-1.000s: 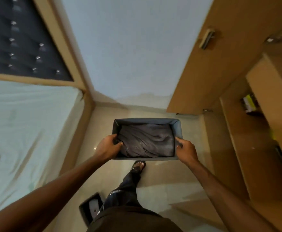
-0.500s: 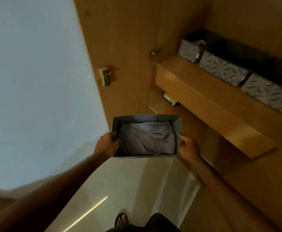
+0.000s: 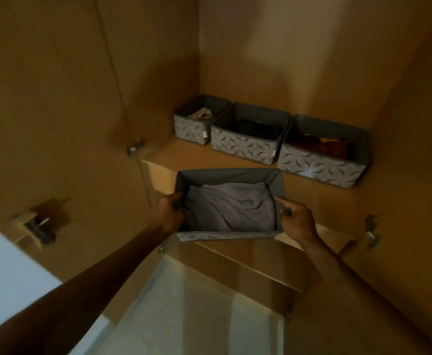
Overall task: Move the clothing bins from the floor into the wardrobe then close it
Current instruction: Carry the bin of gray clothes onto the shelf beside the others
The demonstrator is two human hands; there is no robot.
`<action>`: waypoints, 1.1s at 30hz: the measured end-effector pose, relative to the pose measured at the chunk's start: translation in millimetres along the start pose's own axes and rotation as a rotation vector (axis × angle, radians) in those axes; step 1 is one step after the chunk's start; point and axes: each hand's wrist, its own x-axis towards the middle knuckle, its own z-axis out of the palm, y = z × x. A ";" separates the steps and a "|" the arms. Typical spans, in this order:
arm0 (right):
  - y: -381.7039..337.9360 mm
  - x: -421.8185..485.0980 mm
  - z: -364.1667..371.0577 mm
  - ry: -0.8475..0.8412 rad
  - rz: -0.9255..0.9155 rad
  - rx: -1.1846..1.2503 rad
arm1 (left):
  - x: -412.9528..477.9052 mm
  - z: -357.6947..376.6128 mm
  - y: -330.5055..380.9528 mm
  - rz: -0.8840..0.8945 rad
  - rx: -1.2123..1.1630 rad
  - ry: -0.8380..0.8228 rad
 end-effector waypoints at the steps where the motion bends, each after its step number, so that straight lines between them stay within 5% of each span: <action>1: 4.4 9.0 -7.1 0.028 0.022 0.004 | 15.4 5.7 4.4 0.005 0.013 -0.011; 13: 63.3 73.2 -105.7 0.298 0.336 0.057 | 170.4 88.4 107.3 0.292 0.085 -0.308; 20: 82.9 98.0 -138.9 0.406 0.418 -0.002 | 210.2 146.3 157.9 0.284 -0.181 -0.535; 33: 63.7 72.4 -135.5 0.354 0.502 -0.407 | 207.5 161.5 155.3 0.083 -0.251 -0.555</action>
